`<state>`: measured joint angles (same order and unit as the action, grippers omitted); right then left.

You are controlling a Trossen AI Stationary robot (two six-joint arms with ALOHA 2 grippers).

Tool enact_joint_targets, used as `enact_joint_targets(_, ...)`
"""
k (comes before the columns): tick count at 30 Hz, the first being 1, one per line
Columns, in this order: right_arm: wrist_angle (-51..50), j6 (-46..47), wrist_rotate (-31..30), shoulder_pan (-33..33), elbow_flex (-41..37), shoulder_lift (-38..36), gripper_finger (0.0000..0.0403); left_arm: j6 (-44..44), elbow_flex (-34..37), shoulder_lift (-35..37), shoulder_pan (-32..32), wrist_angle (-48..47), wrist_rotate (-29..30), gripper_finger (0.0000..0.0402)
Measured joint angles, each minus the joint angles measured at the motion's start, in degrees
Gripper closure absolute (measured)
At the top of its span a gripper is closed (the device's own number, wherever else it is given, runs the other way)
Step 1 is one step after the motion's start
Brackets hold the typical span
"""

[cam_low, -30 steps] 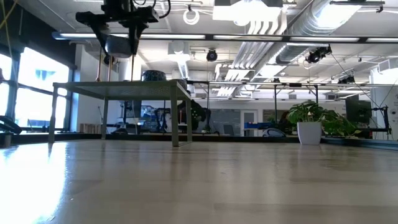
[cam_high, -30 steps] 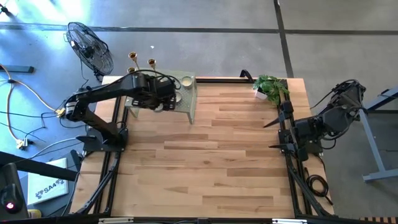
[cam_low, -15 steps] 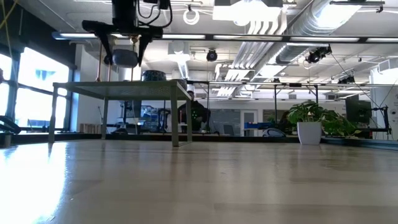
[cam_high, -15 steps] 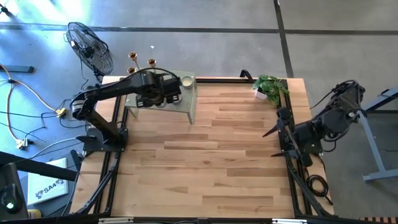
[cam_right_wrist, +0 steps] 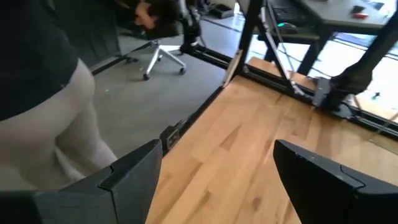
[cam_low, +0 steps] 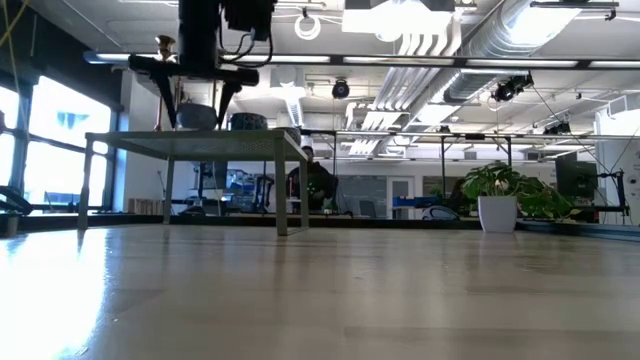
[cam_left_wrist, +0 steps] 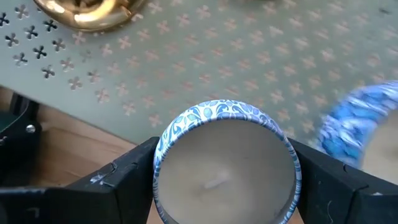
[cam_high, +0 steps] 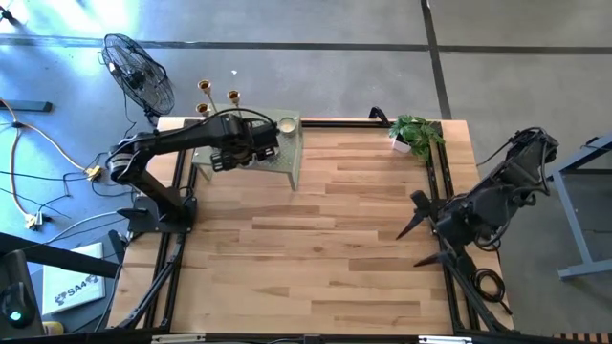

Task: Pick & Place candle stick holders
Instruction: Put the blue patterned round candle on the shelf

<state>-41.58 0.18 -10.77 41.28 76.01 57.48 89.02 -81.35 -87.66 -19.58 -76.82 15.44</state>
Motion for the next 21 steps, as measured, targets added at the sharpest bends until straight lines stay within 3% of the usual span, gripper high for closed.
enact_joint_targets(10, -4.5, -0.4, 1.7, 0.0, 0.0, -0.2, 0.01, -0.3, 1.5, 0.1, -3.9, 1.3, -0.5, 0.0078)
enact_joint_targets(21, -7.0, -1.9, -3.1, 0.0, 0.0, -2.6, 0.01, -5.4, 1.6, 0.0, -5.1, 9.7, 4.6, 0.0071)
